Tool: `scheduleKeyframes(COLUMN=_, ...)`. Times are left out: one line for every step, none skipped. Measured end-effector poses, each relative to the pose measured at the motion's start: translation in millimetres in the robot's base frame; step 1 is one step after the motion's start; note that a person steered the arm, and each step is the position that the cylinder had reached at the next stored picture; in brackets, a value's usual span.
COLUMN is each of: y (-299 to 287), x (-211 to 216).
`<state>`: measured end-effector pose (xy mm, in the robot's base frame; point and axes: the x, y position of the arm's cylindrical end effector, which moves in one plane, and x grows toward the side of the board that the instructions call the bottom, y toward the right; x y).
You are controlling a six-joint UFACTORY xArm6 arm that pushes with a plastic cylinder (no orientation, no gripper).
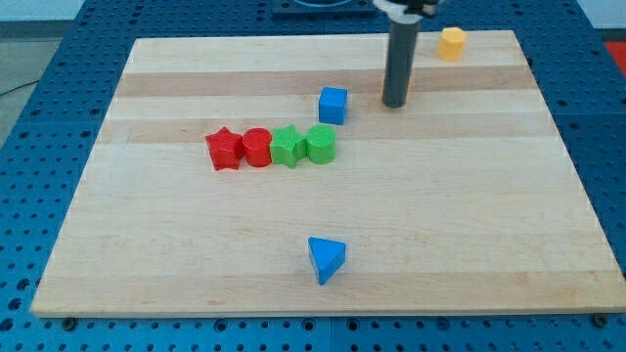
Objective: Push the yellow heart left to the yellow hexagon
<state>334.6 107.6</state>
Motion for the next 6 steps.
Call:
scheduleKeyframes(y=8, x=-28)
scheduleKeyframes(y=-1, x=-32)
scheduleKeyframes(y=-52, x=-26)
scheduleKeyframes(y=-52, x=-41)
scheduleKeyframes(y=-19, x=-53)
scheduleKeyframes(y=13, x=-59)
